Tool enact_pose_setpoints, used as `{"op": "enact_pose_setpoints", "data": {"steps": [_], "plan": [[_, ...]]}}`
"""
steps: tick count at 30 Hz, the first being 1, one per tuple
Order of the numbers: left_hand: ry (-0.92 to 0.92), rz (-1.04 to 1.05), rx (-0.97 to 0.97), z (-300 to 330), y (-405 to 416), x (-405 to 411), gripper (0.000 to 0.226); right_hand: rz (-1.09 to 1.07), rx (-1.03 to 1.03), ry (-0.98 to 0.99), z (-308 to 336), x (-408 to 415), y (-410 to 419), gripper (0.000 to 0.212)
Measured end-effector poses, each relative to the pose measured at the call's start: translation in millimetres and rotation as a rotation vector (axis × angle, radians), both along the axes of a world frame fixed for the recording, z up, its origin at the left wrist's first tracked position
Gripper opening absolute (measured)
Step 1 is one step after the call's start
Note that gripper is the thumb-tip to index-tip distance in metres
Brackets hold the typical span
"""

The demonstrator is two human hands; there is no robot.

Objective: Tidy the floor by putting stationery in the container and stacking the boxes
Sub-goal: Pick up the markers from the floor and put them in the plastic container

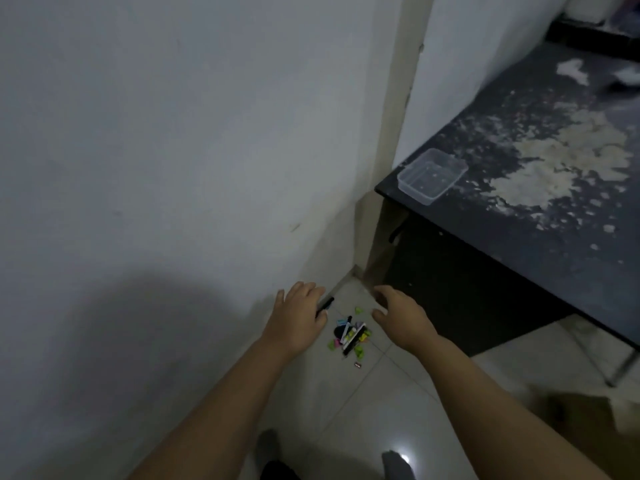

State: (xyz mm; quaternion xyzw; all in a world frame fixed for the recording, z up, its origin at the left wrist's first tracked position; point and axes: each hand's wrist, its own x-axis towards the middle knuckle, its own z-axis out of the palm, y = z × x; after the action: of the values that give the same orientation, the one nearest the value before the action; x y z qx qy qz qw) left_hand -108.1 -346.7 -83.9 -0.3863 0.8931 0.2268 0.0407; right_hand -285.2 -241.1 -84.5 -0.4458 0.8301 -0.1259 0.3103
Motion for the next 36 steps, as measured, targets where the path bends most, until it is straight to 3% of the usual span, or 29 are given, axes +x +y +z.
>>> {"op": "enact_pose_setpoints", "data": {"steps": [7, 13, 30, 36], "plan": [[-0.058, -0.243, -0.001, -39.3, -50.0, -13.3, 0.050, -0.204, 0.008, -0.024, -42.3, 17.1, -23.0, 0.053], [-0.087, -0.324, -0.011, -115.9, -69.9, -33.8, 0.049, -0.221, 0.034, -0.003, -110.4, 15.2, -44.5, 0.053], [-0.135, -0.446, -0.143, -442.3, -92.7, -84.9, 0.052, -0.237, 0.018, 0.001, -443.3, -15.0, -62.4, 0.052], [-0.097, -0.455, -0.188, -518.4, -103.1, -98.8, 0.052, -0.256, -0.009, -0.004, -517.8, -33.4, -78.9, 0.052]]}}
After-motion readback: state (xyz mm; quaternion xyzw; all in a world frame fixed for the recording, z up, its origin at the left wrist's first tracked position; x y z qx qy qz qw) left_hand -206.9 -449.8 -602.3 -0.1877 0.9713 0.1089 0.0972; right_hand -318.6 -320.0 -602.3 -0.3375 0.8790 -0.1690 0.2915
